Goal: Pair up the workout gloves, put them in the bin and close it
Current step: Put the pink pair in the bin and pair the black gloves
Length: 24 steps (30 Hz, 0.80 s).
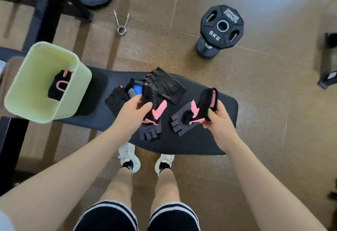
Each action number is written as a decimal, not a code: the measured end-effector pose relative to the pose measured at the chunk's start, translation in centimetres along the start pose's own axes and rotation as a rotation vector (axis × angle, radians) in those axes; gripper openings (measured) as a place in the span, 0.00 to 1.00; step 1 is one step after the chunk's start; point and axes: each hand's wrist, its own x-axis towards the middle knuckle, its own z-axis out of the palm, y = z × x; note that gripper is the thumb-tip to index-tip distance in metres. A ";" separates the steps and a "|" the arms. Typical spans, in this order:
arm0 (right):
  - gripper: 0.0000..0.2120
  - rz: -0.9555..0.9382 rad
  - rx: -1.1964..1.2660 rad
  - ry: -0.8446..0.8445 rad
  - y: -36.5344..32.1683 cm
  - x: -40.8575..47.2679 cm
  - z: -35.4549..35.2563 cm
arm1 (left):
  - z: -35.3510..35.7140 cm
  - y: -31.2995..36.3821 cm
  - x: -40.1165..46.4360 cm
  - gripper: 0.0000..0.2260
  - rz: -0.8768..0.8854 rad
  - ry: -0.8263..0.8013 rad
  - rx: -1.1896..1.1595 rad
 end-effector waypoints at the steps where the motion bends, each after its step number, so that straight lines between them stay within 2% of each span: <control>1: 0.12 0.009 0.009 -0.029 -0.8 -0.7 0.6 | 0.1 0.7 -0.6 0.07 0.010 -0.014 0.004; 4: 0.15 0.007 0.013 -0.079 -2.6 -2.4 2.6 | 0.7 2.0 -2.1 0.07 0.039 -0.054 0.002; 8: 0.15 0.024 -0.020 -0.161 -4.2 -3.6 5.6 | 1.3 2.9 -3.5 0.09 0.053 -0.062 -0.041; 11: 0.15 -0.014 -0.207 -0.132 -4.4 -3.9 7.7 | 1.3 3.0 -3.9 0.06 0.055 -0.039 -0.027; 14: 0.18 -0.073 -0.380 -0.111 -4.3 -4.4 8.9 | 1.1 3.1 -4.2 0.10 0.025 -0.013 -0.034; 17: 0.15 -0.139 -0.498 -0.103 -4.7 -4.7 9.6 | 1.1 3.1 -4.3 0.14 -0.009 -0.029 -0.060; 19: 0.13 -0.118 -0.538 -0.117 -4.8 -4.6 9.9 | 1.2 3.2 -4.1 0.18 -0.022 -0.044 -0.050; 22: 0.12 -0.131 -0.541 -0.245 -5.0 -4.9 9.5 | 1.1 3.6 -4.1 0.16 -0.034 -0.043 0.009; 24: 0.17 -0.172 -0.613 -0.354 -4.9 -4.9 8.9 | 0.7 3.9 -4.1 0.13 -0.022 -0.046 0.097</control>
